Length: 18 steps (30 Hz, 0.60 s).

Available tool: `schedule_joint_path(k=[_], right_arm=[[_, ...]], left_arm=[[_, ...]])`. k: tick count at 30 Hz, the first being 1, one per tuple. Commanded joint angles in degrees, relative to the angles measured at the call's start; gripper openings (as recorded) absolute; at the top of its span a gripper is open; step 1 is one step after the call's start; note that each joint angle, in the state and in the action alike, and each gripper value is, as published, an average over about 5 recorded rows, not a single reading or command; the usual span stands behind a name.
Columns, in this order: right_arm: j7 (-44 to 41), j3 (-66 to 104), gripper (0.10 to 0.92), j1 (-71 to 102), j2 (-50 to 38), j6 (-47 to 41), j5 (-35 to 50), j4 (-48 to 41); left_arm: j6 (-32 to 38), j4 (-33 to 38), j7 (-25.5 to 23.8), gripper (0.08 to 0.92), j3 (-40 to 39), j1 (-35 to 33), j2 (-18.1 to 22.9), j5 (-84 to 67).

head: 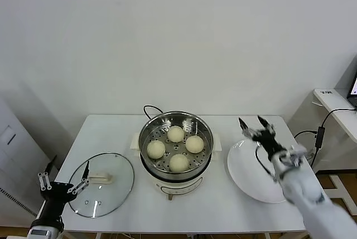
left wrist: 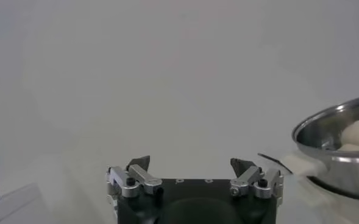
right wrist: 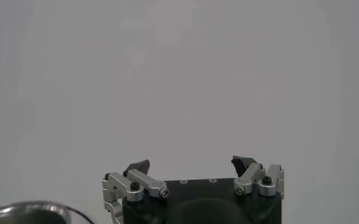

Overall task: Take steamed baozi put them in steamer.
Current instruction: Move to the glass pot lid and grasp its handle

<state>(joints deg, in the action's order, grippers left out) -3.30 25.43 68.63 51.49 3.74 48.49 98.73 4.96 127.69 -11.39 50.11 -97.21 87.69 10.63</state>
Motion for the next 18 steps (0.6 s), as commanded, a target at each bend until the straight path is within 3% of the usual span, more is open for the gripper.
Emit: schedule_joint_path(k=[1, 5, 11, 18], right_arm=[[-3.5, 23.94, 0.823, 34.72, 16.05, 2.04, -8.89, 15.06], [-3.22, 24.35, 0.823, 35.66, 18.23, 0.95, -10.8, 16.85], [-2.93, 24.74, 0.823, 34.72, 20.01, -2.34, -14.11, 18.46], [-2.25, 24.46, 0.823, 34.87, 20.88, -3.63, -14.41, 19.95]], left_arm=[[9.51, -4.56, -1.26, 0.823, 0.47, -0.69, -0.63, 6.33], [17.55, -9.3, 0.99, 0.823, 2.0, -0.34, -2.93, 15.58], [28.39, -19.15, 9.2, 0.823, 3.9, 1.34, -7.77, 38.52], [32.55, -29.41, 19.76, 0.823, 2.27, 5.22, -8.62, 60.8]])
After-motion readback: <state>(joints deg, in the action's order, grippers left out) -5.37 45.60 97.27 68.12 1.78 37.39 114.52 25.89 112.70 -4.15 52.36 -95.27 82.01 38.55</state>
